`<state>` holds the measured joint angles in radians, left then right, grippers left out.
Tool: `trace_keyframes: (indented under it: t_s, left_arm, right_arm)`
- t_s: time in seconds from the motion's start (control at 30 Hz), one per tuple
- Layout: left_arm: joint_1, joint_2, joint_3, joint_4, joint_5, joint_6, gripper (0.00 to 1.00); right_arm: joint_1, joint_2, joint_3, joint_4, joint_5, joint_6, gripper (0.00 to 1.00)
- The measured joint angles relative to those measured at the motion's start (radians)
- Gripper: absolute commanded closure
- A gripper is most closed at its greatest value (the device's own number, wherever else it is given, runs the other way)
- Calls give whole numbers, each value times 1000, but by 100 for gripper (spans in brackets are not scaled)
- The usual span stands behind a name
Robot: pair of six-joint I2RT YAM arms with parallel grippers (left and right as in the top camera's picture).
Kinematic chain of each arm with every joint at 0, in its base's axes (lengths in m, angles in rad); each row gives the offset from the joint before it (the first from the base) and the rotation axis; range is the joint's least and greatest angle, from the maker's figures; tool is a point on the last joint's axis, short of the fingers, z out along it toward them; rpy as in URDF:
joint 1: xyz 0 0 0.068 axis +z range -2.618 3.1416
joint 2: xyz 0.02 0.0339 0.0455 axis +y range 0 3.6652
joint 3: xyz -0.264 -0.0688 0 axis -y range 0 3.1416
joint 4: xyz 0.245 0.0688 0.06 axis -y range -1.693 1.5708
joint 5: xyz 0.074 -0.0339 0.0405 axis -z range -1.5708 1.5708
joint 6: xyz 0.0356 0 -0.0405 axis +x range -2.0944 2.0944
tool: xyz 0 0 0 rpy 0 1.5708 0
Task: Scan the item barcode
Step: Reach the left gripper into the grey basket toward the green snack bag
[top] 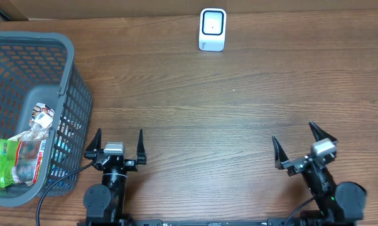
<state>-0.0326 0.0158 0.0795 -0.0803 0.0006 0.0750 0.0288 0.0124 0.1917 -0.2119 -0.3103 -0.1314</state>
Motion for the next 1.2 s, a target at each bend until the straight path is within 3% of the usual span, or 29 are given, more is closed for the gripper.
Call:
trace_keyframes:
  t_s: [0.17,0.4,0.9,1.03,1.2]
  left_arm:
    - [0,58,117,-10,24,8,0]
    - [0,322,458,-148,60,11,0]
    - [0,1170,1612,-996,155,67,0]
    - [0,1299,1722,-1071,211,71,1]
    - [0,1389,1728,-1147,335,71,0]
  right_arm:
    - [0,35,160,-66,0,-2,0]
    - [0,231,419,-222,0,-3,0]
    - [0,964,1248,-913,-16,-3,0]
    - [0,1116,1367,-1010,-28,2,0]
    - [0,1225,1385,-1072,-78,34,0]
